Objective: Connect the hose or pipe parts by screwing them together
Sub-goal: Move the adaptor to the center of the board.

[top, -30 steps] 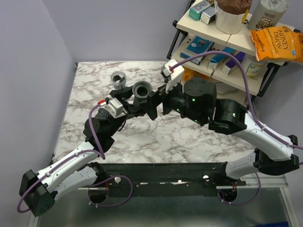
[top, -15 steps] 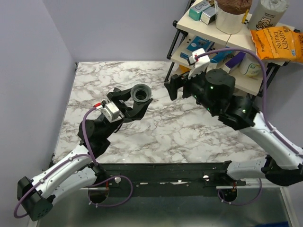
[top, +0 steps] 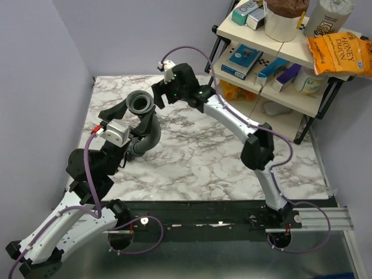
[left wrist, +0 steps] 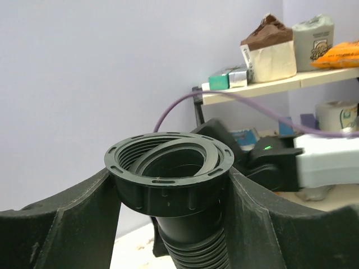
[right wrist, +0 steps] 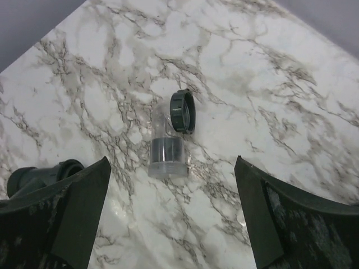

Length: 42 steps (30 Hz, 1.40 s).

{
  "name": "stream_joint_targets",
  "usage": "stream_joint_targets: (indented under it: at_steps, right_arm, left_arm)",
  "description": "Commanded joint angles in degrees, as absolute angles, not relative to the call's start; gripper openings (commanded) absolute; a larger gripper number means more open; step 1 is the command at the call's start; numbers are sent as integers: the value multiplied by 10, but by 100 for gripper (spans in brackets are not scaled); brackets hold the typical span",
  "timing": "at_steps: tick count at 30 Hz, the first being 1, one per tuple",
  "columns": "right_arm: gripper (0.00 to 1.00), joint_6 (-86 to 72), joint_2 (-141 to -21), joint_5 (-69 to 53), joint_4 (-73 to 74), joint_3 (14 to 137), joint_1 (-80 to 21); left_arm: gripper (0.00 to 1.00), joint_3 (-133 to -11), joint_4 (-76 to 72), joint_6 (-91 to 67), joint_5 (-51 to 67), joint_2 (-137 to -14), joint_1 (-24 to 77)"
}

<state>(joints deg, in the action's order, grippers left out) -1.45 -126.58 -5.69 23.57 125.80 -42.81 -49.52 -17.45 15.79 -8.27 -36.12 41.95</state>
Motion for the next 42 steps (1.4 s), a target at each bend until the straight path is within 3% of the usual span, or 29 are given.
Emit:
stream_joint_targets:
  at_steps: [1, 15, 21, 31, 32, 33, 40, 42]
  right_arm:
    - [100, -14, -1383, -138, 286, 1400, -428]
    - [99, -37, -1463, -185, 305, 1397, -439]
    - [82, -68, -1498, -188, 304, 1415, -439]
    - [90, -88, -1531, -136, 287, 1440, -440]
    - [91, -90, -1531, -134, 284, 1439, -440]
    - [99, -97, -1529, -136, 280, 1436, -440]
    - [100, -114, -1541, -131, 267, 1456, -445]
    - [88, -122, -1541, -136, 270, 1452, -446]
  left_arm:
    - [0, -489, -77, 186, -121, -323, 417]
    - [0, -470, -101, 180, -101, -308, 417]
    - [0, -462, -102, 187, -88, -298, 417]
    - [0, -455, -110, 188, -84, -291, 417]
    - [0, -456, -110, 189, -84, -292, 417]
    - [0, -455, -111, 190, -85, -291, 417]
    - [0, -459, -111, 197, -89, -286, 418]
    - [0, -458, -109, 200, -95, -283, 418]
